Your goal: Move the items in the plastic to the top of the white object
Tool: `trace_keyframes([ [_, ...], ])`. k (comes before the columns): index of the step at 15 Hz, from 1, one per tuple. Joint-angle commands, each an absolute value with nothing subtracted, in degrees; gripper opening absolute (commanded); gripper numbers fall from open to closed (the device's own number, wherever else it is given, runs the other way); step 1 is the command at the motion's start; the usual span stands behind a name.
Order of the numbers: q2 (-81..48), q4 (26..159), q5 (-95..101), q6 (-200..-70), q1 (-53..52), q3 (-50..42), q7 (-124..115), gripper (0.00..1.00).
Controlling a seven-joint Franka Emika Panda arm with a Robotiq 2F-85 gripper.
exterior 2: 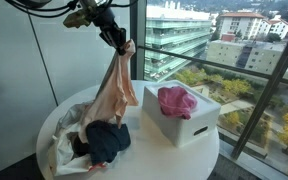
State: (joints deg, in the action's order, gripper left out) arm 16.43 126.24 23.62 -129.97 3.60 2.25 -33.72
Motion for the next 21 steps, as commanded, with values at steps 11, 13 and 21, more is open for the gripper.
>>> trace_keyframes([
  [11,-0.14,99.48,56.28,-130.66,8.66,1.99,-71.90,0.02],
  [13,-2.96,96.16,63.76,-129.34,7.78,0.67,-76.93,0.02],
  [21,-11.75,94.73,79.66,-126.23,5.32,-2.68,-87.08,0.02],
])
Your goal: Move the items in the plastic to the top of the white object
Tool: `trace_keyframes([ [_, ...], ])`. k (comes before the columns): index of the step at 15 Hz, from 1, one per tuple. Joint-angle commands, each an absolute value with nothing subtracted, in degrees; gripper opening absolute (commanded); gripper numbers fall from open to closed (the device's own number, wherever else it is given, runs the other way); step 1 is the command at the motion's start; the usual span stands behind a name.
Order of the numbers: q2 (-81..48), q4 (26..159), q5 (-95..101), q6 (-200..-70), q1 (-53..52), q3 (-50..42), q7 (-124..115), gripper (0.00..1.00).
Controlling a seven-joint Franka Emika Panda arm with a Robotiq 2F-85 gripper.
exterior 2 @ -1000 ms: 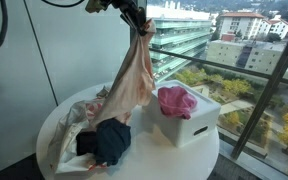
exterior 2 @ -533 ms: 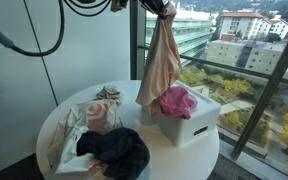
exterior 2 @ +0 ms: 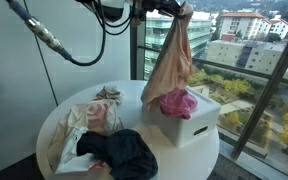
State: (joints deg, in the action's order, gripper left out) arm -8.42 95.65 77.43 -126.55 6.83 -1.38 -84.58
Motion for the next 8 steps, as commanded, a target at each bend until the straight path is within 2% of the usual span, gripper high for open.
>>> trace_keyframes([
  [1,-12.84,95.26,79.36,-126.76,5.33,-2.88,-87.46,0.02],
  [8,-22.10,97.16,69.92,-129.00,6.43,-2.90,-85.26,0.02],
])
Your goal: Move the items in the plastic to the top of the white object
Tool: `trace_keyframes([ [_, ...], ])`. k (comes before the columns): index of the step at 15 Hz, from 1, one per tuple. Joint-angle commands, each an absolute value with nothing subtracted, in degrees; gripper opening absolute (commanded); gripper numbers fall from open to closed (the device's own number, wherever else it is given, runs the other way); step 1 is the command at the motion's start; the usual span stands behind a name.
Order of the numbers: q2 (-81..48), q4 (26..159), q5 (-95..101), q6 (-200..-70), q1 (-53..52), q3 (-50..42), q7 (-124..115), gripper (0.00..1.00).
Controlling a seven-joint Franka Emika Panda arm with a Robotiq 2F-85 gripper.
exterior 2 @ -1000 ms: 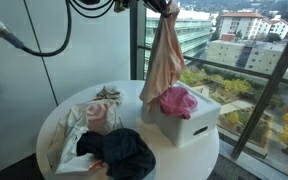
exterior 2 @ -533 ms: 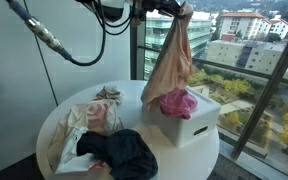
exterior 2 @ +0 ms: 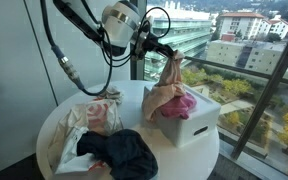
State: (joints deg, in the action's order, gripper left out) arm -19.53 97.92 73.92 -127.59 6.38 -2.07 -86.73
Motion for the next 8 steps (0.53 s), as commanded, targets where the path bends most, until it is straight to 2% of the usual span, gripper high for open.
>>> trace_keyframes([
  [1,-22.95,97.18,68.01,-129.04,6.57,-2.97,-84.70,0.02],
  [5,-23.73,98.06,59.51,-129.93,6.83,-2.96,-81.48,0.02],
  [6,-22.98,98.73,58.59,-129.86,6.21,-3.18,-81.17,0.33],
  [7,-21.62,99.84,58.49,-130.00,5.41,-3.30,-80.79,0.34],
  [8,-20.50,100.58,58.83,-129.77,4.62,-3.45,-80.66,0.41],
])
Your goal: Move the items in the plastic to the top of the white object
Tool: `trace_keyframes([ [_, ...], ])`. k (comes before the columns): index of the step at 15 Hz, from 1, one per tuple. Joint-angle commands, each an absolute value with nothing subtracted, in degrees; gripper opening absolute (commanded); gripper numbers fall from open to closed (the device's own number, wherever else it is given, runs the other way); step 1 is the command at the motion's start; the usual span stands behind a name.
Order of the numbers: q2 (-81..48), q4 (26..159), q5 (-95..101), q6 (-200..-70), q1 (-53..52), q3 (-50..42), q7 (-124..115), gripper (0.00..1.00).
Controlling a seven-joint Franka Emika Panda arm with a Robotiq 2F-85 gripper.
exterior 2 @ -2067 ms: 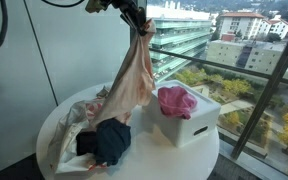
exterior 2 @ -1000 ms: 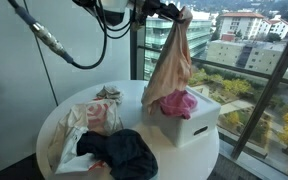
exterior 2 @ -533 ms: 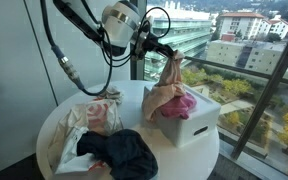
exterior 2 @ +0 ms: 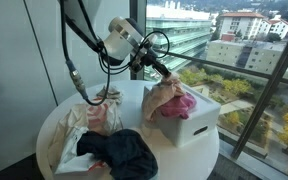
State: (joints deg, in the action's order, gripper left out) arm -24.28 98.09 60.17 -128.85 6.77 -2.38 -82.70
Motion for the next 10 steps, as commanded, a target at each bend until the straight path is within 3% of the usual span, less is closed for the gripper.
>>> trace_keyframes([
  [1,-18.59,101.85,59.06,-128.96,3.69,-3.33,-80.39,0.48],
  [8,-1.91,115.87,43.68,-117.36,-0.22,0.50,-67.96,0.99],
  [10,2.68,121.79,35.97,-118.81,0.00,0.56,-63.84,1.00],
])
